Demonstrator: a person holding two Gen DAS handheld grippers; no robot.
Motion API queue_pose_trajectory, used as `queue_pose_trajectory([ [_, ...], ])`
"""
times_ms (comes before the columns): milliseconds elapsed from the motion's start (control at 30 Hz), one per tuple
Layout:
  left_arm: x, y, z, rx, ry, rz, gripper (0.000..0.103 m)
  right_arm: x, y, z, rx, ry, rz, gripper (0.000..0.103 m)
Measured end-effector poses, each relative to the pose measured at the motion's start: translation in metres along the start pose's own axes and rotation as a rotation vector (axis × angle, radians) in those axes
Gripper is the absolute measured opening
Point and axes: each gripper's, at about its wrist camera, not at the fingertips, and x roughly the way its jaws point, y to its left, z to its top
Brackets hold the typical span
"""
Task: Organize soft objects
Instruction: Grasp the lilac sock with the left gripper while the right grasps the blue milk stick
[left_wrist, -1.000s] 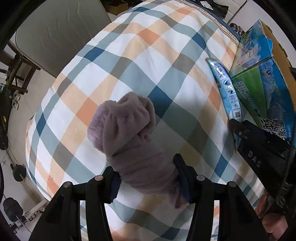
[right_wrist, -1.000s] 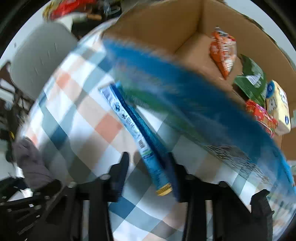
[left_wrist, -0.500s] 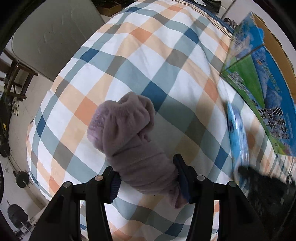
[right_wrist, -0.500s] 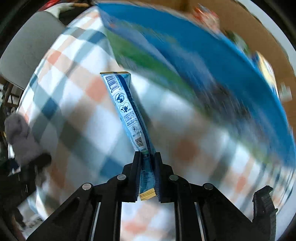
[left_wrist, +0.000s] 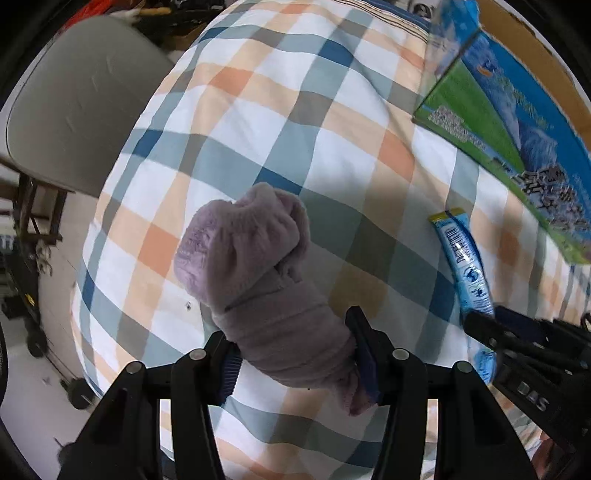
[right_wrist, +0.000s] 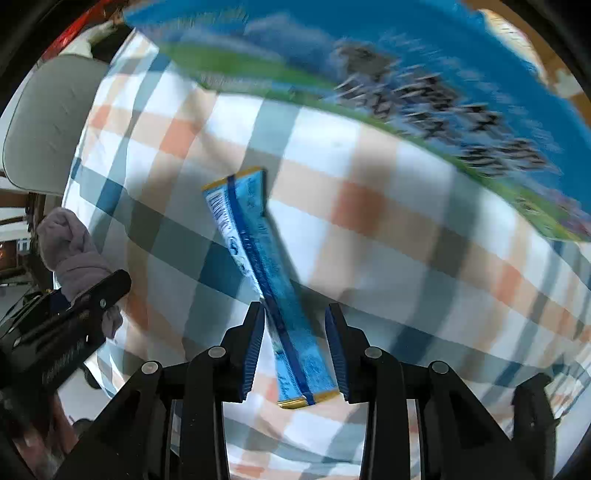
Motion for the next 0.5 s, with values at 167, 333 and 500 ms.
queue_pose_trajectory([
  [167,0.001,-0.009,0.004,0.043,-0.011,0.035,0.05,0.02,0.008,0.007,-0.012,0.017,-0.057,0.034],
  [333,-0.006,-0.021,-0.001,0.077,-0.028,0.029,0.05,0.015,0.007,-0.006,0.028,0.0,-0.073,0.017],
  [500,-0.038,-0.042,-0.015,0.15,-0.06,-0.018,0.05,-0.013,-0.013,-0.027,0.079,-0.05,-0.039,0.016],
])
